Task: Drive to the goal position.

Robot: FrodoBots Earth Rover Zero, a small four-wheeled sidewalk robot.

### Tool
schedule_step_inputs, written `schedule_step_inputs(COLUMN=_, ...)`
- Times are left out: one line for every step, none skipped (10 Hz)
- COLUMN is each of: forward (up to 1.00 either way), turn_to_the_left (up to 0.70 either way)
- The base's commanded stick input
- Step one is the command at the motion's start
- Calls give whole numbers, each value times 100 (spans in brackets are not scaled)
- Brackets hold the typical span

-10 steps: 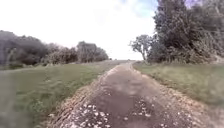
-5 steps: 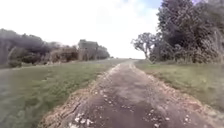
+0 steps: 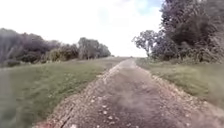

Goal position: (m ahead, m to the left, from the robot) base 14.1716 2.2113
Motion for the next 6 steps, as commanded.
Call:
schedule_step_inputs(forward=85, turn_to_the_left=-34)
schedule_step_inputs(forward=85, turn_to_the_left=-34)
schedule_step_inputs(forward=85, turn_to_the_left=-34)
schedule_step_inputs(forward=85, turn_to_the_left=-34)
schedule_step_inputs(forward=85, turn_to_the_left=-34)
schedule_step_inputs(forward=85, turn_to_the_left=-14)
